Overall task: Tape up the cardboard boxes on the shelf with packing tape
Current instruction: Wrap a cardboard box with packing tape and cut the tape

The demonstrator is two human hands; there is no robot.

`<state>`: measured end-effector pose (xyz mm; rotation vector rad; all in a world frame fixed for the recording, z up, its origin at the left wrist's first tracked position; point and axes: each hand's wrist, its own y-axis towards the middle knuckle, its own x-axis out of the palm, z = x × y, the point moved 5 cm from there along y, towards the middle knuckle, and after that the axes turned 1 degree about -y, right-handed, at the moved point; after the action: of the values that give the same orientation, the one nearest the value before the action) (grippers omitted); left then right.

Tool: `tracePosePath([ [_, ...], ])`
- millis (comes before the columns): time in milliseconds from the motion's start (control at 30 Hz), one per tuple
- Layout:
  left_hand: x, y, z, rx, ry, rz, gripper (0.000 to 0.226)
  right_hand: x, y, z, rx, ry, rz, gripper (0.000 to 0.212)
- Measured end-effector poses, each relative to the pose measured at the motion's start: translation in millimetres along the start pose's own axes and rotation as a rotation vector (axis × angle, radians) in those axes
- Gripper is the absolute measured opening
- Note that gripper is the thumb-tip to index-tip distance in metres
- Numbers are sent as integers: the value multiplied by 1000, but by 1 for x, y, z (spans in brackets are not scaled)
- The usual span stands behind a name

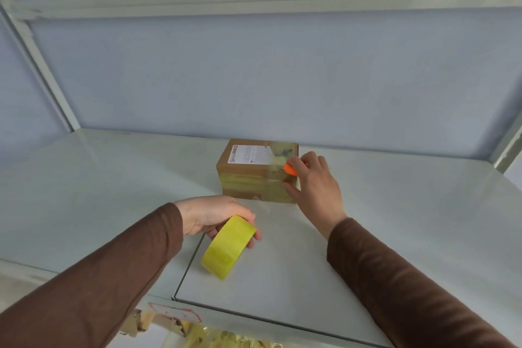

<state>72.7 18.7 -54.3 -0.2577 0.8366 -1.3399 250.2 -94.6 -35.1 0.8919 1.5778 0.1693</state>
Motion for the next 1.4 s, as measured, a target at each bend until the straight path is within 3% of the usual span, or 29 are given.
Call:
tracePosePath([
  [167,1,-13,-6,63,-38,27,38,-4,15,-9,64,116,156,43],
  [367,-3,-34,-9,150,-47,64,36,8,4,-26,-58,-161,96,62],
  [433,-9,-42,-11,213,-99,56,36,-2,2,-38,-93,-64,167,64],
  [500,-17,-51,-12,268,-119,73,36,-16,4,-59,-116,252,203,59],
  [533,-23,-57,-13,287,-91,100,36,-19,6,-72,-69,478,135,61],
  [600,-36,-68,-17,320,-23,162,35,-12,6,-100,108,925,-183,82],
  [700,-55,-84,-24,345,16,197,32,10,-2,-135,153,1096,-573,108],
  [767,-67,-93,-31,351,50,207,37,24,-1,-154,125,1071,-620,83],
  [833,-77,-98,-40,344,96,212,40,34,5,-169,137,1086,-538,46],
  [900,-91,-100,-51,333,212,227,38,40,8,-184,117,1105,-478,22],
  [967,-99,-101,-59,333,335,234,27,47,6,-190,131,1194,-436,14],
  [1100,-106,-99,-71,352,516,330,8,60,-14,-195,193,1296,-360,17],
  [1233,-134,-95,-110,415,521,391,57,92,-23,-223,313,1358,-346,14],
  [1400,-123,-94,-126,488,634,395,113,100,-28,-223,261,1300,-433,8],
])
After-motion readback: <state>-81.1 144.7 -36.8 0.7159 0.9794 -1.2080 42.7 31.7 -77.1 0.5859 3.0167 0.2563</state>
